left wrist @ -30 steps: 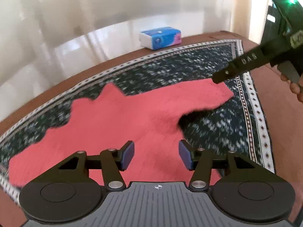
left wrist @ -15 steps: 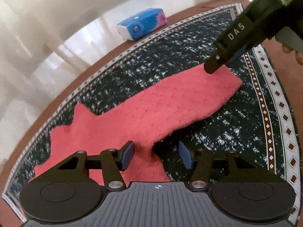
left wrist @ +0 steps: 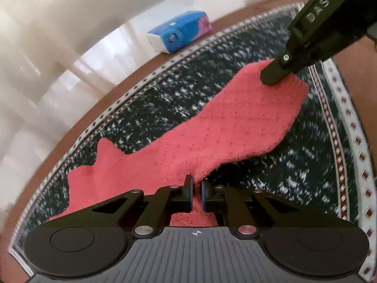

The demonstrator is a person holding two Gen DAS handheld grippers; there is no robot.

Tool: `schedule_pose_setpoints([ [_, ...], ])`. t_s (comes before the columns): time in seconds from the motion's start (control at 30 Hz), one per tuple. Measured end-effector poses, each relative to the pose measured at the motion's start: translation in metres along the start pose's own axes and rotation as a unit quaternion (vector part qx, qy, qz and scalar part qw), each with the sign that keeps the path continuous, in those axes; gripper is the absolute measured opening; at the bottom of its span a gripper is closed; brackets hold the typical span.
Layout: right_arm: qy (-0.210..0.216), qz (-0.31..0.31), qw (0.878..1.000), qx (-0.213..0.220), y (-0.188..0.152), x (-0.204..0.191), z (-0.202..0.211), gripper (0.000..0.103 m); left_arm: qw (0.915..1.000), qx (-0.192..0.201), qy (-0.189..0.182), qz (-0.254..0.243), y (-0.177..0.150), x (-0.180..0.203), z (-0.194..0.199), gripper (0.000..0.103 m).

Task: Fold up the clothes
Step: 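Pin the sweater body with the left gripper while the right gripper grasps a sleeve cuff, then carry the sleeve across the sweater body with the right gripper and release it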

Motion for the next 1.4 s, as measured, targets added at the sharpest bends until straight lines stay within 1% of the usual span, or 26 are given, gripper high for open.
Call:
schedule_pose_setpoints([
  [0.1,0.026,-0.017,0.999,0.017,0.011,-0.019,0.008,0.009,0.9982,0.004,-0.013,0.059,-0.001,-0.010,0.003,0.002],
  [0.2,0.055,-0.027,0.998,0.031,0.020,-0.047,0.013,0.009,0.9947,0.010,-0.029,0.098,-0.009,-0.018,0.004,0.003],
  [0.27,0.071,-0.017,0.997,0.034,0.022,-0.070,0.011,0.009,0.9913,0.014,-0.040,0.124,-0.015,-0.023,0.005,0.003],
  [0.4,0.091,0.016,0.995,0.024,0.037,-0.109,0.000,0.009,0.9822,0.023,-0.061,0.176,-0.026,-0.034,0.007,0.002],
  [0.5,0.095,0.028,0.995,0.010,0.039,-0.129,-0.017,0.009,0.9730,0.026,-0.077,0.216,-0.033,-0.046,0.007,0.002],
  [0.53,0.094,0.032,0.995,0.005,0.038,-0.134,-0.024,0.009,0.9708,0.029,-0.082,0.223,-0.035,-0.049,0.008,0.007],
  [0.57,0.093,0.037,0.995,-0.001,0.037,-0.139,-0.030,0.009,0.9687,0.033,-0.090,0.229,-0.036,-0.052,0.011,0.022],
  [0.63,0.093,0.045,0.995,-0.012,0.032,-0.151,-0.043,0.009,0.9665,0.042,-0.095,0.235,-0.040,-0.059,0.019,0.045],
  [0.7,0.091,0.051,0.994,-0.024,0.026,-0.158,-0.054,0.009,0.9650,0.052,-0.097,0.238,-0.045,-0.068,0.029,0.055],
  [0.77,0.088,0.056,0.994,-0.038,0.019,-0.164,-0.066,0.009,0.9645,0.058,-0.101,0.237,-0.052,-0.078,0.039,0.055],
  [0.9,0.080,0.068,0.992,-0.064,0.000,-0.172,-0.086,0.009,0.9633,0.062,-0.090,0.245,-0.071,-0.106,0.059,0.056],
  [1.03,0.066,0.076,0.991,-0.086,-0.018,-0.173,-0.106,0.009,0.9590,0.050,-0.058,0.273,-0.092,-0.136,0.063,0.056],
  [1.17,0.054,0.080,0.990,-0.105,-0.032,-0.170,-0.122,0.009,0.9489,0.036,-0.029,0.312,-0.110,-0.165,0.058,0.056],
  [1.23,0.048,0.082,0.989,-0.114,-0.038,-0.168,-0.129,0.010,0.9424,0.033,-0.021,0.332,-0.116,-0.177,0.057,0.056],
  [1.27,0.046,0.082,0.988,-0.118,-0.041,-0.167,-0.132,0.012,0.9407,0.031,-0.020,0.337,-0.117,-0.181,0.056,0.056],
  [1.3,0.044,0.082,0.988,-0.122,-0.044,-0.166,-0.135,0.012,0.9412,0.029,-0.018,0.336,-0.118,-0.183,0.055,0.056],
  [1.33,0.041,0.083,0.988,-0.126,-0.046,-0.165,-0.138,0.014,0.9441,0.028,-0.016,0.328,-0.117,-0.182,0.054,0.056],
  [1.4,0.038,0.085,0.987,-0.130,-0.049,-0.165,-0.140,0.024,0.9504,0.026,-0.014,0.310,-0.115,-0.180,0.052,0.056],
])
Point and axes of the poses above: each gripper's, at about its wrist camera, not at the fingertips, and z roughly against the way its jaws point, x to its right, y to its top, the point moved 6 cm from there along -z, roughly the way its jaws point, and after that the axes turned 11 degrees about x, right-handed, at the moved point
